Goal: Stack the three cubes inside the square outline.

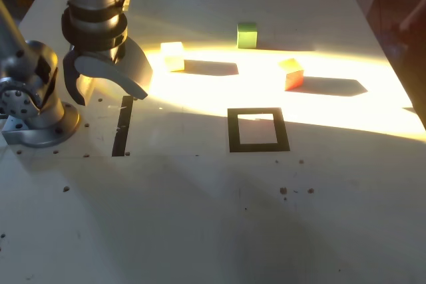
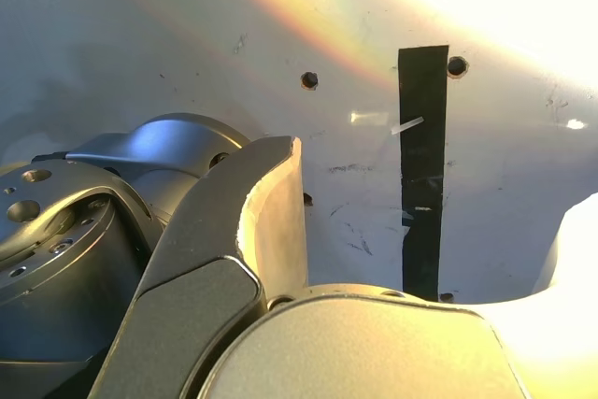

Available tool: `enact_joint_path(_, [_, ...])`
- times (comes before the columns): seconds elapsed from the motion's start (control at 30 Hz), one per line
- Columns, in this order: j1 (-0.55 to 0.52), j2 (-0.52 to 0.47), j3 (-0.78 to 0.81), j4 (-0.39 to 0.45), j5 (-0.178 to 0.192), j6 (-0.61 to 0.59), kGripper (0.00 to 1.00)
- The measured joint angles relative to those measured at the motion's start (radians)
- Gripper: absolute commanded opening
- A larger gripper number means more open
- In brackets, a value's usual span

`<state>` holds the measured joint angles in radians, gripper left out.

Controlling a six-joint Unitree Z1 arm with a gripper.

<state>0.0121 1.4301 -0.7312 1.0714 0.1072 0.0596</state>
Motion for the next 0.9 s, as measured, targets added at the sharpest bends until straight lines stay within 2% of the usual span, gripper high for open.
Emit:
enact_joint_path(0.33, [0.000,0.000,-0.003,-0.006,0.000,0.005,0.97])
enact_joint_path(0.53, [-0.005,0.037,-0.129,0.004,0.040,0.091,0.97])
enact_joint_path(0.63, [-0.010,0.069,-0.223,0.053,0.062,0.190,0.97])
enact_joint_path(0.8, [-0.010,0.175,-0.391,0.209,0.137,0.361,0.97])
enact_joint_path(0.9, [-0.007,0.251,-0.484,0.285,0.165,0.429,0.97])
